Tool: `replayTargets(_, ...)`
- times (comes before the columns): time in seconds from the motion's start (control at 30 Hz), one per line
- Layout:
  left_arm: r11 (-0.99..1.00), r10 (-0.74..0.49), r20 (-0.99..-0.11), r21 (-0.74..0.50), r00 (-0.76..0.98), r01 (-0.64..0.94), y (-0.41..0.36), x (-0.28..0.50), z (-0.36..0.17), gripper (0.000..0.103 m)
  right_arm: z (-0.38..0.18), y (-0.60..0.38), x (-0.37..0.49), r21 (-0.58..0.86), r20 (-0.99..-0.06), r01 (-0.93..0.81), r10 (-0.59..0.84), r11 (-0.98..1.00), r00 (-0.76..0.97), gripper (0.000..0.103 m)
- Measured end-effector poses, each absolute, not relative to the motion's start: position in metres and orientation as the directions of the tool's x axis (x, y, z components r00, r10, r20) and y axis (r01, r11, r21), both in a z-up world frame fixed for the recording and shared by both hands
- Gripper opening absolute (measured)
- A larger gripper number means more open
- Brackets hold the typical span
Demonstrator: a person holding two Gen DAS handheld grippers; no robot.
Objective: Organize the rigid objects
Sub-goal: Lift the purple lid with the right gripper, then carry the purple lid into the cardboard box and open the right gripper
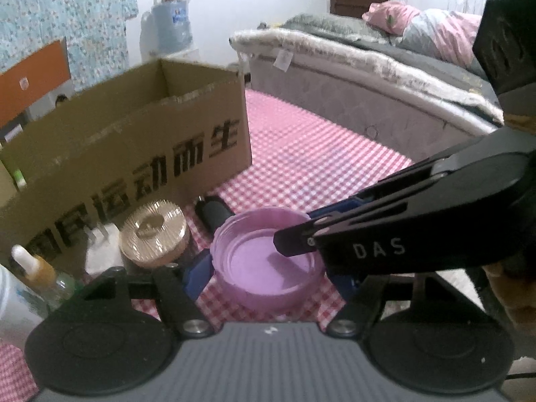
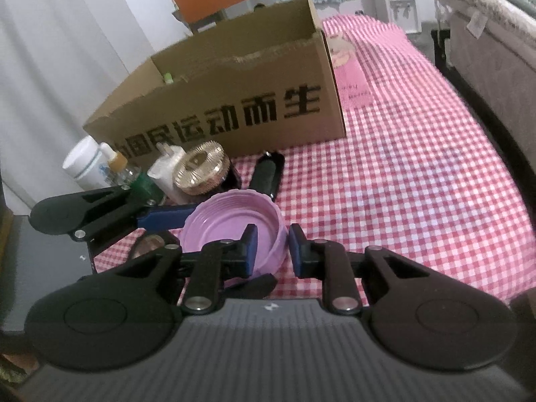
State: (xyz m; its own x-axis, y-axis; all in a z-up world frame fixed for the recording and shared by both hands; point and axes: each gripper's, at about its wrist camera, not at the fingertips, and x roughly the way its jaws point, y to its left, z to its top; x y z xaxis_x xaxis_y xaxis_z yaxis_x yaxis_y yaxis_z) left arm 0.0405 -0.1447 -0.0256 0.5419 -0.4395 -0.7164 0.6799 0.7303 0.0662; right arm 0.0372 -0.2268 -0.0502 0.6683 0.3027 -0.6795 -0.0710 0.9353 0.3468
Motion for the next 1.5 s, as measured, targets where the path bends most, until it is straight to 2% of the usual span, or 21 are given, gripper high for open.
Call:
replayTargets(0.4, 0.767, -0.428, -0.558, 0.193, 0.712, 0.612, -0.116, 0.028, 0.056, 0.074, 0.03, -0.212, 0.039, 0.335, -0.538, -0.196, 0.358, 0.922, 0.763, 0.02)
replayTargets(0.53, 0.794, -0.379, -0.516, 0.245, 0.768, 0.556, -0.105, 0.042, 0.088, 0.074, 0.063, -0.203, 0.066, 0.343, -0.501, -0.27, 0.418, 0.9, 0.758, 0.02)
replayTargets(0.67, 0.812, -0.331, -0.51, 0.275, 0.794, 0.515, -0.094, 0.075, 0.116, 0.075, 0.093, -0.194, 0.113, 0.374, -0.495, -0.342, 0.498, 0.862, 0.712, 0.021)
replayTargets(0.8, 0.824, -0.29, -0.594, 0.244, 0.75, 0.512, -0.084, 0.127, 0.128, 0.075, 0.105, -0.183, 0.176, 0.423, -0.541, -0.372, 0.56, 0.826, 0.628, 0.022)
replayTargets(0.97, 0.833, -0.25, -0.703, 0.193, 0.666, 0.518, -0.068, 0.192, 0.116, 0.074, 0.099, -0.161, 0.25, 0.449, -0.633, -0.354, 0.572, 0.82, 0.522, 0.022)
replayTargets(1.23, 0.843, -0.199, -0.822, 0.133, 0.533, 0.521, -0.057, 0.263, 0.07, 0.074, 0.055, -0.13, 0.338, 0.455, -0.758, -0.285, 0.535, 0.844, 0.373, 0.022)
replayTargets(1.5, 0.85, -0.128, -0.911, 0.103, 0.391, 0.516, -0.05, 0.303, 0.026, 0.075, 0.001, -0.111, 0.371, 0.471, -0.822, -0.231, 0.518, 0.852, 0.235, 0.022)
